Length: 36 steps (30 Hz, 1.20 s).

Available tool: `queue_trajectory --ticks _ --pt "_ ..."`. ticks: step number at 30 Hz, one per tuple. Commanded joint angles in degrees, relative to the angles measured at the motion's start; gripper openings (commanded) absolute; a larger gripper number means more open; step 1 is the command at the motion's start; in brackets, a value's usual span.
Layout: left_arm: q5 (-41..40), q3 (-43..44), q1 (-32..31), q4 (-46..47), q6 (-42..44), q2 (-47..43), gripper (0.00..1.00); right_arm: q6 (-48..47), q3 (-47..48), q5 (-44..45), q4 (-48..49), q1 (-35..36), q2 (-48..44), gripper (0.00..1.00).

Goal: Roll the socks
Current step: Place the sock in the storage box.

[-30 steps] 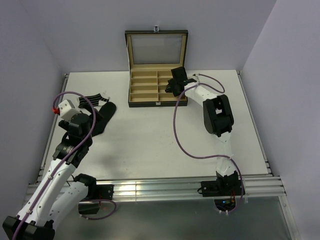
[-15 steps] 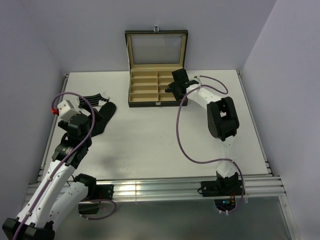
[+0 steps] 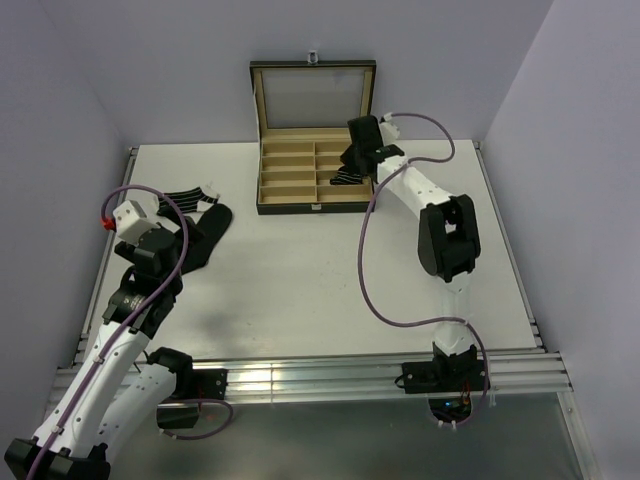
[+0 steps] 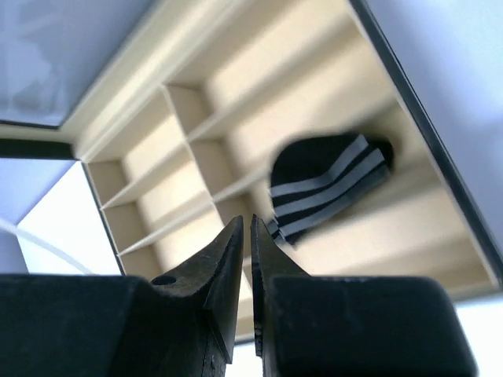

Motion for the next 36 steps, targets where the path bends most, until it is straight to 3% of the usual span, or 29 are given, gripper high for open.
queue_trajectory --ticks 1,9,23,26,30,36 --pt "-0.4 -0.2 0.3 0.3 -0.7 -0.5 1.0 -10.2 3.8 -3.7 3.4 -1.7 2.9 0.15" --pt "-0.5 -0.1 0.4 0.4 -0.5 0.6 1.0 -14.7 11.6 -8.9 1.4 -3.3 11.1 0.16" --pt "0.5 -0.1 0.6 0.8 -0.4 1.7 1.0 -13.7 11.3 -15.6 -3.5 -3.9 14.6 0.18" --pt "0.4 -0.1 0.6 0.7 -0.3 1.8 0.99 -14.4 12.1 -15.3 -3.0 -4.0 15.9 0.22" --pt "-0.1 -0.1 0.7 0.3 -0.4 2.0 1.0 -14.6 14.5 -17.6 -2.5 -4.1 18.3 0.37" --pt "-0.1 0.3 0.7 0.3 -0.4 2.9 0.99 -16.0 12.6 -18.9 0.7 -4.2 13.5 0.41"
